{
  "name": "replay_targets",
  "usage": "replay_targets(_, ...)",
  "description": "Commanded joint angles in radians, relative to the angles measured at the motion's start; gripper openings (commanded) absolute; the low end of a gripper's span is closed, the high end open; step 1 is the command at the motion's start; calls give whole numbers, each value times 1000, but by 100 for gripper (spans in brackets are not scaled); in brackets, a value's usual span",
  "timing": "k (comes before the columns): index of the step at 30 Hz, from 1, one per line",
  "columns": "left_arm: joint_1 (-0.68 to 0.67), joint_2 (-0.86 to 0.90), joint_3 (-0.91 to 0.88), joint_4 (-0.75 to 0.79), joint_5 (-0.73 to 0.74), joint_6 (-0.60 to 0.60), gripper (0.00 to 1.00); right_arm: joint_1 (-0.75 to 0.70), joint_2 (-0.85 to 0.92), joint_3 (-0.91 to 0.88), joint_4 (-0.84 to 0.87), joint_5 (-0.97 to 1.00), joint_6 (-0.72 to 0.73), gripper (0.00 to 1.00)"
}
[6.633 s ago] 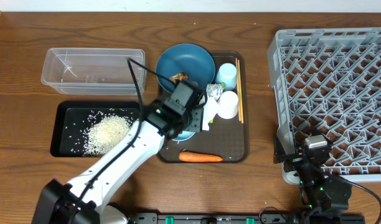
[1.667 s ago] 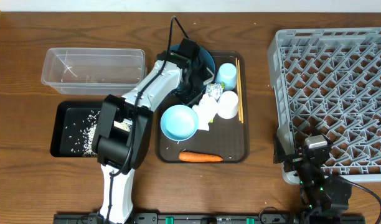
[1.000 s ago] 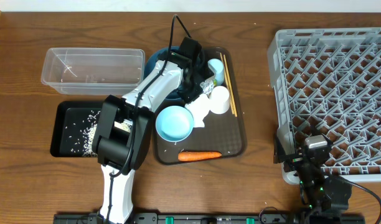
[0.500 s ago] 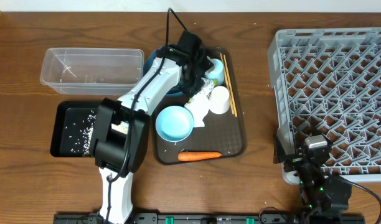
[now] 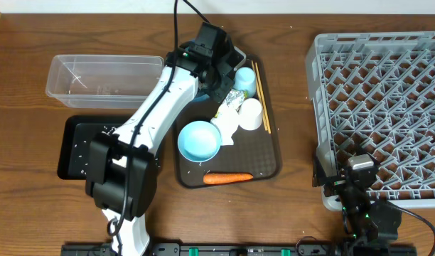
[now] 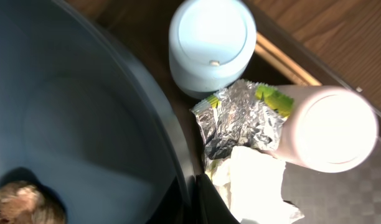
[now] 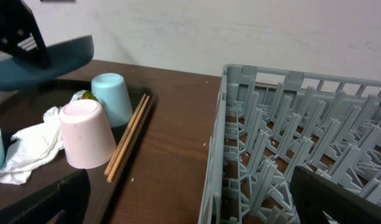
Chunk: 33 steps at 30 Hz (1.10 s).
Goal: Sort waste into correct bins and load items into the dishwasher rack
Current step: 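Lift the teal plate with the left gripper and carry it over the black tray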
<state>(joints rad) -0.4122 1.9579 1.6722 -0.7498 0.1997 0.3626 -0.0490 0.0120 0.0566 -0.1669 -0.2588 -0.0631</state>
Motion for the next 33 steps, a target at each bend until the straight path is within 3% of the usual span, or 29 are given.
replay_targets(1,7,-45,27,8,-1,-24,6,-4,-3,-3,-1,-4,-13,99)
replay_targets(14,7,-188,27,7,4,-89,6,-4,-3,-3,-1,-4,-13,99)
replay_targets(20,7,-209,27,-4,82,-102,6,-4,-3,-3,-1,-4,-13,99)
replay_targets(33,62,-354,26,-148,77,-276,6,-4,-3,-3,-1,-4,-13,99)
